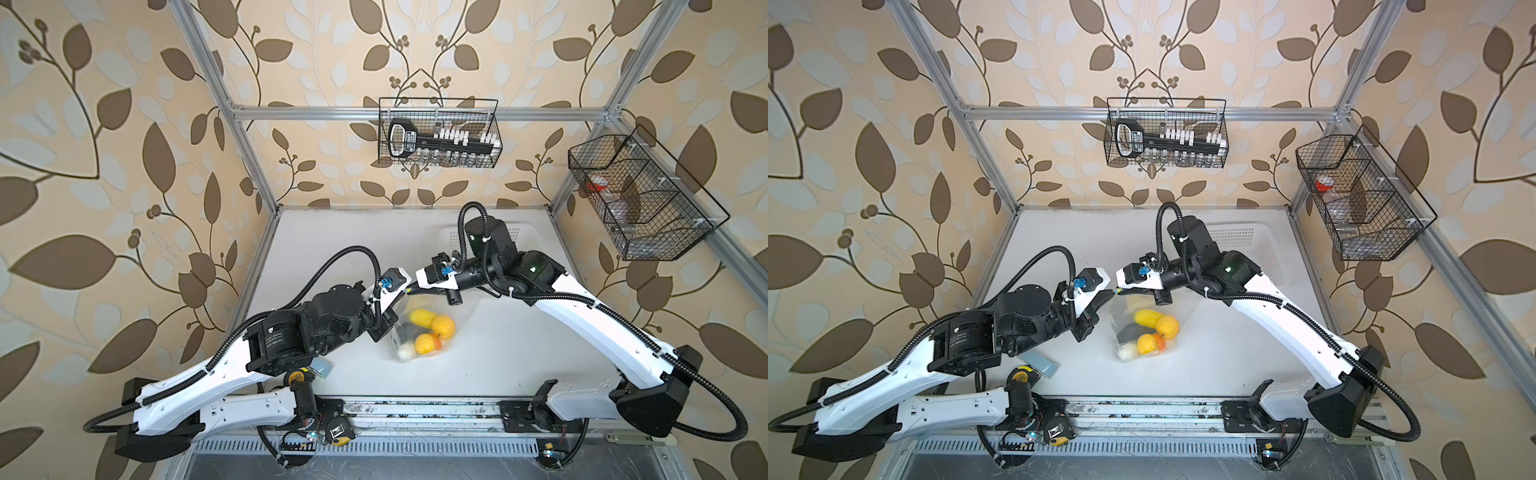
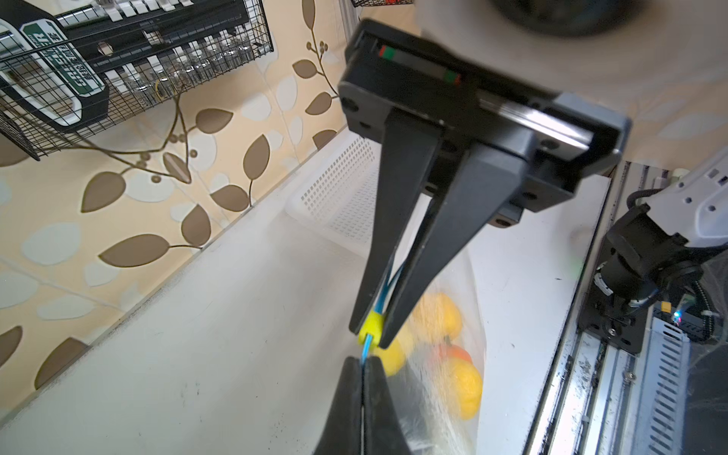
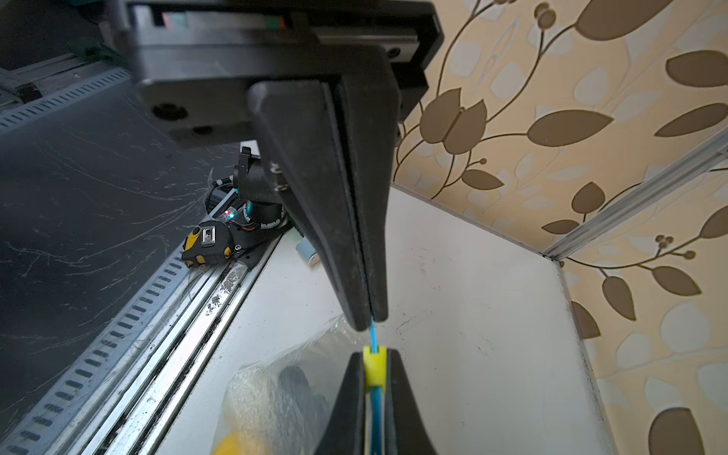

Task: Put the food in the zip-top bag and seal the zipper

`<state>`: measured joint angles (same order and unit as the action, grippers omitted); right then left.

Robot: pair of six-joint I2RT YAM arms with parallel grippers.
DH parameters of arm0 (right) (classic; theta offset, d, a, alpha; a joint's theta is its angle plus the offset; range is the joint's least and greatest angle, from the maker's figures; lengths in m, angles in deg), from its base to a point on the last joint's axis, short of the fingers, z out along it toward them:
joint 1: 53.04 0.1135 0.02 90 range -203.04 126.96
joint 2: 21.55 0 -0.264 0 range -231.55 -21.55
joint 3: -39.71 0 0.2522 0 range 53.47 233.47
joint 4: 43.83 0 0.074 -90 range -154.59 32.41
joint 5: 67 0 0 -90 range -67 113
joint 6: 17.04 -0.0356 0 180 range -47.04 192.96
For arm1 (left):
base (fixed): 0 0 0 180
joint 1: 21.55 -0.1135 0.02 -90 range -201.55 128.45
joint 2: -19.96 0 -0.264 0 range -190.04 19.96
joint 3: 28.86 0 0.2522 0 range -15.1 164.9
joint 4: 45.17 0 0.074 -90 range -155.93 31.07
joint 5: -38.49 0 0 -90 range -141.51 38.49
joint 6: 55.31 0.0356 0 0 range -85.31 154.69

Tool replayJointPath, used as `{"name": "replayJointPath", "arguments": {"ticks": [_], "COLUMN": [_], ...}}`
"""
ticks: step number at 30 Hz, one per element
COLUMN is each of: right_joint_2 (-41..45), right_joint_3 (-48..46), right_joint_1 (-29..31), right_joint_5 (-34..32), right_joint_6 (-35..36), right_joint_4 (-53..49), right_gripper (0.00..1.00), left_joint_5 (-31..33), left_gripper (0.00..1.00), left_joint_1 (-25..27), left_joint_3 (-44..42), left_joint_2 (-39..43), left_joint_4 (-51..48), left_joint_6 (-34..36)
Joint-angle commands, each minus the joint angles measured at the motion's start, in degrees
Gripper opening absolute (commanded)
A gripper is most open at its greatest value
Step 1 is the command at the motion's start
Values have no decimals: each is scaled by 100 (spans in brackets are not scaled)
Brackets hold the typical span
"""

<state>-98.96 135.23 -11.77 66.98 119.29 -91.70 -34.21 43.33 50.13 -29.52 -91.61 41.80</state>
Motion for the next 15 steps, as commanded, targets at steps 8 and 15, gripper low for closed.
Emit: {"name": "replayJointPath", "arguments": {"ticks": [8, 15], "right_joint_2": [125, 164], "right_joint_3": [99, 87], "right_joint_1": [22, 5], "right_joint_5": [-29, -109], "right_joint_6": [87, 92], "right_joint_4": [-55, -80], "right_gripper": [8, 9], "left_joint_5": [683, 1263], "left_gripper": [0, 0], "left_joint_1": [-1, 2], "left_joint_3": [-236, -328], "left_joint_2": [281, 380], "left_joint_4": [366, 393], "left_joint_6": [9, -12]}}
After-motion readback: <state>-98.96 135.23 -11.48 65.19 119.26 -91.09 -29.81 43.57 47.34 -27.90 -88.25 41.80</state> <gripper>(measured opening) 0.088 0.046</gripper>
